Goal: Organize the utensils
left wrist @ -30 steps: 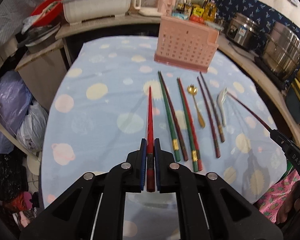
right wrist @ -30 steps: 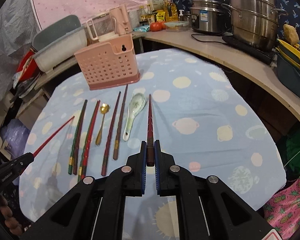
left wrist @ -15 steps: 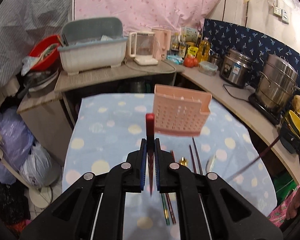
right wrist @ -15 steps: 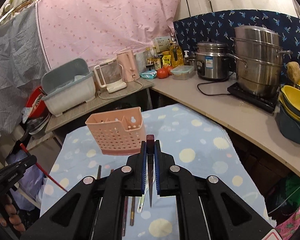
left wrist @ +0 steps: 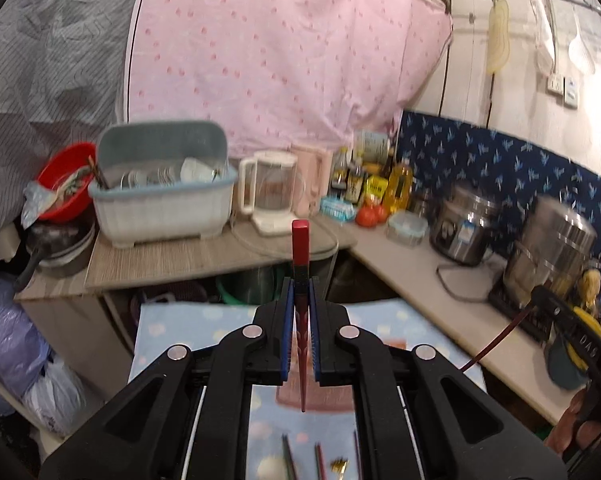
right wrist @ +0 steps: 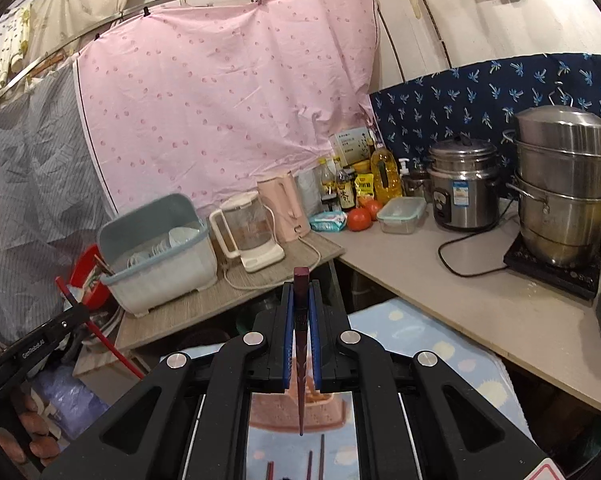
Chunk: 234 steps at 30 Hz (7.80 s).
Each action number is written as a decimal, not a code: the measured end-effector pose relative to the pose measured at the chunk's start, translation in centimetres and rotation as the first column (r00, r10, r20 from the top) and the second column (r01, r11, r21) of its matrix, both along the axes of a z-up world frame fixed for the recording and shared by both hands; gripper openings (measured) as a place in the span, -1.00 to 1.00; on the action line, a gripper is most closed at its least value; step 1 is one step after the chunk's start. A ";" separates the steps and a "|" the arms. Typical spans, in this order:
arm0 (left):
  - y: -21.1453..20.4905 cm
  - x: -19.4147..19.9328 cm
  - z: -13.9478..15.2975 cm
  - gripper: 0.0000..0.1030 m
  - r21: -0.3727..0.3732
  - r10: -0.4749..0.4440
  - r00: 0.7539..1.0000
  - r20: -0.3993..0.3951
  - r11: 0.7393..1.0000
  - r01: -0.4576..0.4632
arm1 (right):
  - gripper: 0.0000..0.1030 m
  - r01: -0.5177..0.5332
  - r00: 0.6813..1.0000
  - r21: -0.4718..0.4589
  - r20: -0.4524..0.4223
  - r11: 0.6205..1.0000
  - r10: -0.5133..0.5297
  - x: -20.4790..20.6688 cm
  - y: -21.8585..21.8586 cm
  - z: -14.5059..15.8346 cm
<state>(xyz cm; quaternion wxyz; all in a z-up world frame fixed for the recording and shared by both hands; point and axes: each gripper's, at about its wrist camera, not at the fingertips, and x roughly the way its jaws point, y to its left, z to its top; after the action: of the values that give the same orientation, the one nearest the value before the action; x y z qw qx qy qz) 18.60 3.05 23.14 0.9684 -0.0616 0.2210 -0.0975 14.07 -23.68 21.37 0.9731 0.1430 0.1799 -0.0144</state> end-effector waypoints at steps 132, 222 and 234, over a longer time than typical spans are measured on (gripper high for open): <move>-1.0 -14.8 -30.0 -0.35 0.233 0.072 0.844 -0.532 0.970 0.064 | -0.86 -0.199 0.827 -0.111 -0.553 0.974 0.106 -11.4 8.9 -28.9; -0.9 0.5 2.0 -0.87 -0.067 -0.065 0.997 0.040 0.995 0.068 | -0.86 -0.094 0.995 0.059 0.030 0.994 0.093 1.3 1.4 0.5; -3.4 7.9 -1.2 -0.87 -0.077 -0.088 0.996 -0.020 0.993 0.086 | -0.86 -0.063 0.997 0.087 -0.033 0.994 0.066 8.4 1.7 -2.6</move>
<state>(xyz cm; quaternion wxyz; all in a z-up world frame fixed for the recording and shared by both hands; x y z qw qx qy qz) 26.48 -0.38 21.93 0.9576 -0.0899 0.2307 -0.1472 22.51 -22.02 18.80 0.9626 0.1785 0.2025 0.0221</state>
